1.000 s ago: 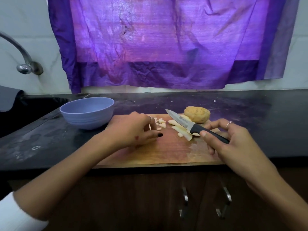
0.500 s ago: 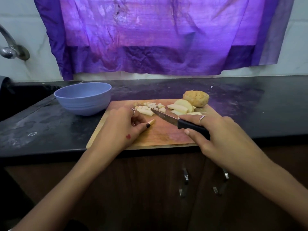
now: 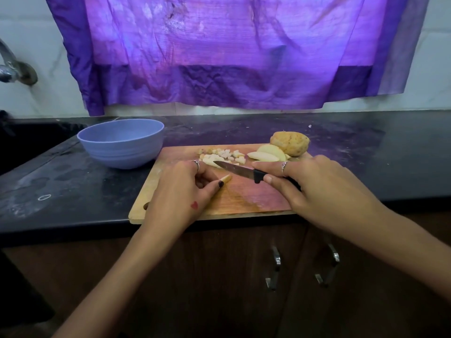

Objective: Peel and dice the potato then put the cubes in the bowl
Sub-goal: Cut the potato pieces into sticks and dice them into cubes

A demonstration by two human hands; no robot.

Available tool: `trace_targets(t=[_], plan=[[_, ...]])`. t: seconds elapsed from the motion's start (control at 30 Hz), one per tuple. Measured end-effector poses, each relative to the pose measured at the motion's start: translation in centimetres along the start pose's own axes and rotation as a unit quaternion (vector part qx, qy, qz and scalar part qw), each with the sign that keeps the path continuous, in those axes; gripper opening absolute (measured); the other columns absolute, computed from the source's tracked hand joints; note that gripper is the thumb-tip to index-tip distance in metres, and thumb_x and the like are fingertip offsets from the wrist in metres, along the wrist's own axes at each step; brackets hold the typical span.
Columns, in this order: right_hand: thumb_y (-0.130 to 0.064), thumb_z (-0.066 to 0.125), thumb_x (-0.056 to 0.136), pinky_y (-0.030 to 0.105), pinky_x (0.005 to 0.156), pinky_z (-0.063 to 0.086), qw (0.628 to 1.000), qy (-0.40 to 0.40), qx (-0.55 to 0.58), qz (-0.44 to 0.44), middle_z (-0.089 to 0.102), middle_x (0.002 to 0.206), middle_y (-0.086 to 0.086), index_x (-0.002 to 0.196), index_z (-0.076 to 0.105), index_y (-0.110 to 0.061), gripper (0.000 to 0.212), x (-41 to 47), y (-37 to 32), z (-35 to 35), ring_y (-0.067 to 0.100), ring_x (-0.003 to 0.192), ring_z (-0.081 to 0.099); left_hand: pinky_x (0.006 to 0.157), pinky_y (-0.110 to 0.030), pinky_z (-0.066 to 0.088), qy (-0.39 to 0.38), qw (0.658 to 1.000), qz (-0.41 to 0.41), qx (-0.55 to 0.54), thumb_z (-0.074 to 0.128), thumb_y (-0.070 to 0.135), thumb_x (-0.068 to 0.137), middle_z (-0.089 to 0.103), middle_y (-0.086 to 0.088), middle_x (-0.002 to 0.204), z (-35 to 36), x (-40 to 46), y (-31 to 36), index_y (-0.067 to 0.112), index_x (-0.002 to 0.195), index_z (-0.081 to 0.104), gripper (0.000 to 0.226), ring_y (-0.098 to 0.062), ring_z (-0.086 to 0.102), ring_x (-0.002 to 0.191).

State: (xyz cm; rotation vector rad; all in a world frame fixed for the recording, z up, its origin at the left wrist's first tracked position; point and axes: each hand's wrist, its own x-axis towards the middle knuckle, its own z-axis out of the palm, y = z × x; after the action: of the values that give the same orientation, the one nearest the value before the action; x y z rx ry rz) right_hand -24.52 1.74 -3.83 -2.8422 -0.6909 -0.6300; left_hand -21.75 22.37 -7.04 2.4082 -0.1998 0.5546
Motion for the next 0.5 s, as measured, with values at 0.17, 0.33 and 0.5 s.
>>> trace_targets(t=[0.17,0.33,0.5], plan=[[-0.045,0.039,0.097,0.025,0.052,0.032,1.000,-0.014,0.011,-0.002,0.045,0.062,-0.009,0.128,0.049,-0.055,0.033,1.2,-0.2,0.4,0.010,0.060,0.044,0.054,-0.016,0.034,0.006,1.000,-0.002,0.010,0.071,0.028,0.085,0.065,0.012,0.077,0.2,0.0,0.0,0.027,0.082,0.072,0.004,-0.004,0.050,0.061],[-0.045,0.035,0.098,0.033,0.071,0.048,1.000,-0.012,0.011,-0.003,0.062,0.101,-0.005,0.130,0.051,-0.047,0.036,0.8,-0.5,1.1,0.021,0.093,0.058,0.061,-0.026,0.043,0.009,1.000,-0.005,0.015,0.070,0.030,0.085,0.066,0.012,0.082,0.6,0.0,-0.1,0.028,0.082,0.071,0.004,-0.006,0.055,0.067],[-0.045,0.024,0.100,0.032,0.076,0.047,0.998,-0.021,-0.058,-0.016,0.062,0.105,-0.005,0.131,0.048,-0.038,0.040,-0.6,-0.6,1.2,0.018,0.095,0.057,0.067,-0.035,0.052,0.016,1.000,0.000,-0.001,0.071,0.029,0.084,0.066,0.013,0.082,0.6,0.0,-0.2,0.028,0.078,0.071,0.006,-0.006,0.058,0.071]])
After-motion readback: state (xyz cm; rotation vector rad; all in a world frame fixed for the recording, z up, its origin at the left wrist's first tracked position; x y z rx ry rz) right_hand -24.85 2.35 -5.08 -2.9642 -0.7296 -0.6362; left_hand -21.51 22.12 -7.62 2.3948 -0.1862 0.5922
